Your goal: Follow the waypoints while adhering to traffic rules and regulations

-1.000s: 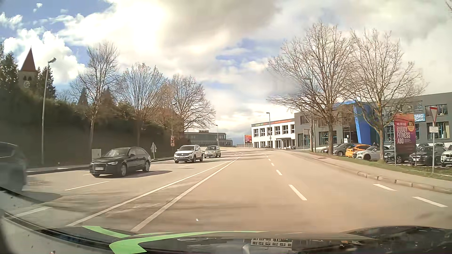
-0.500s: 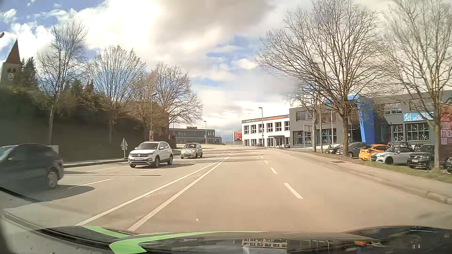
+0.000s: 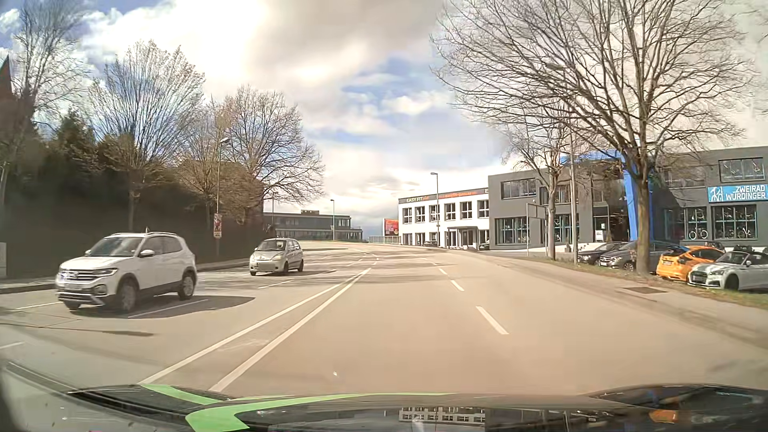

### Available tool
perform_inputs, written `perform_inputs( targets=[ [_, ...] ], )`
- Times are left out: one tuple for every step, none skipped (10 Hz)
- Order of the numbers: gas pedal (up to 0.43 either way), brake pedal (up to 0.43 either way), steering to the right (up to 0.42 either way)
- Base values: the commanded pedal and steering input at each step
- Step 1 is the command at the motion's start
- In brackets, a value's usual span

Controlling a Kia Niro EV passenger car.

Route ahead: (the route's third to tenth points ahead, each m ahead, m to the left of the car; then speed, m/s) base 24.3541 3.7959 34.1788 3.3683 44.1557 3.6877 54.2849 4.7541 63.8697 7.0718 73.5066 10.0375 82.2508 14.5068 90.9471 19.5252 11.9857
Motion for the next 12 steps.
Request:
perform_inputs(
  targets=[
    [0.157, 0.0, 0.014],
    [0.157, 0.0, 0.013],
    [0.157, 0.0, 0.011],
    [0.157, 0.0, 0.01],
    [0.157, 0.0, 0.009],
    [0.157, 0.0, 0.007],
    [0.157, 0.0, 0.005],
    [0.157, 0.0, 0.003],
    [0.157, 0.0, 0.001],
    [0.157, 0.0, 0.0],
    [0.157, 0.0, -0.002],
    [0.157, 0.0, -0.005]
  ],
)
